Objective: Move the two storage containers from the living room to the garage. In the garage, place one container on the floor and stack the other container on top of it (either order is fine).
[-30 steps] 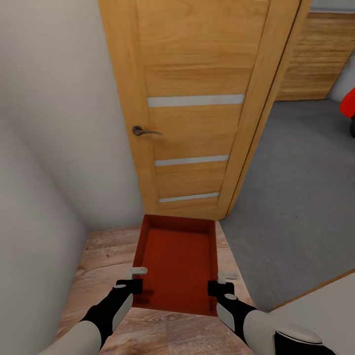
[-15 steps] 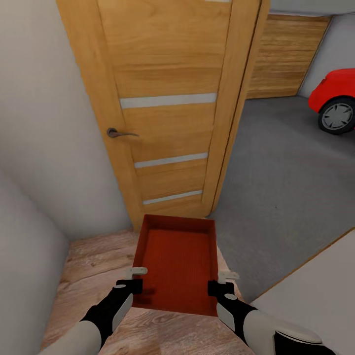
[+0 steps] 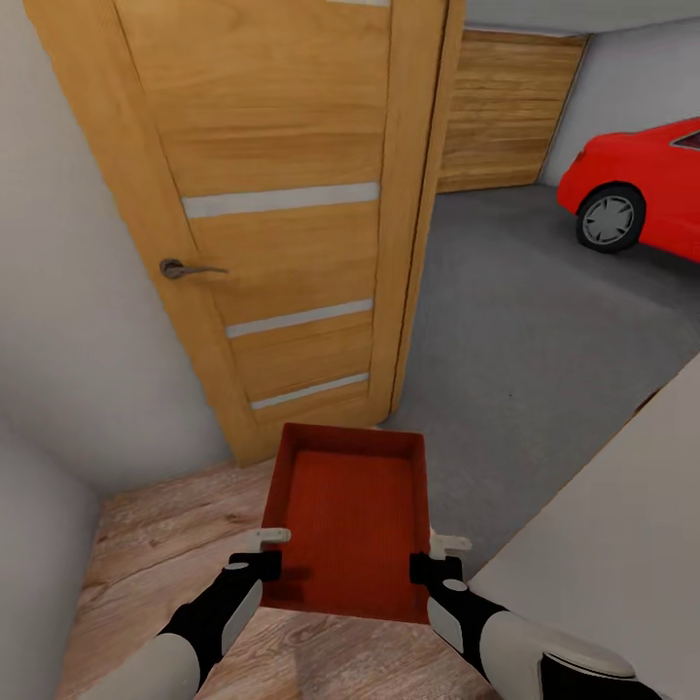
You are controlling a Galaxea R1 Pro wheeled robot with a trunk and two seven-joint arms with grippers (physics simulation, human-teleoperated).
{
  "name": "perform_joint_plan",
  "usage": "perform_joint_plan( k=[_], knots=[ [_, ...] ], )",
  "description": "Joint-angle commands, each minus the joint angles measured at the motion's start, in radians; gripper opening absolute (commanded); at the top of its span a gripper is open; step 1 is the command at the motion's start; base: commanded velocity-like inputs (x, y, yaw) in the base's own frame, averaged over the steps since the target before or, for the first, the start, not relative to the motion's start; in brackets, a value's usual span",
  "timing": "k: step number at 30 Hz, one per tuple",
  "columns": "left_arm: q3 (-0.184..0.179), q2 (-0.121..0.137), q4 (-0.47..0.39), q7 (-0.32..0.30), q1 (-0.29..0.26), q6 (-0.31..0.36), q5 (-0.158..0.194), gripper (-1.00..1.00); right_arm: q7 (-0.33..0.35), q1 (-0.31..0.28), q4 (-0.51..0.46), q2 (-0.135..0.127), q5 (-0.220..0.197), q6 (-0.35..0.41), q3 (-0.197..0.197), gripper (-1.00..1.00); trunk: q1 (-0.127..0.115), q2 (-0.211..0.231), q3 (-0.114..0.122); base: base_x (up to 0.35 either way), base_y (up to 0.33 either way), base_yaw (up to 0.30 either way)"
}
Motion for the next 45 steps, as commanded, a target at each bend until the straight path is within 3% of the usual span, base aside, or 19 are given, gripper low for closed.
perform_joint_plan(
  k=[1,17,45],
  knots=[
    [0.010,0.043,-0.049,0.014,-0.001,-0.002,-0.004,-1.00,-0.003,0.000,0.018,-0.001,-0.013,-0.001,0.016,-1.00,0.000,-0.001,-0.001,0.000,0.000,-0.031],
    [0.010,0.043,-0.051,0.011,-0.001,-0.001,-0.004,-1.00,-0.003,0.000,0.018,-0.001,-0.013,-0.001,0.016,-1.00,0.000,-0.001,-0.001,0.181,0.164,-0.021],
    [0.010,0.043,-0.051,0.011,-0.001,-0.002,-0.005,-1.00,-0.003,0.000,0.018,0.000,-0.013,-0.001,0.016,-1.00,0.000,-0.001,-0.001,0.229,0.196,-0.270]
  ],
)
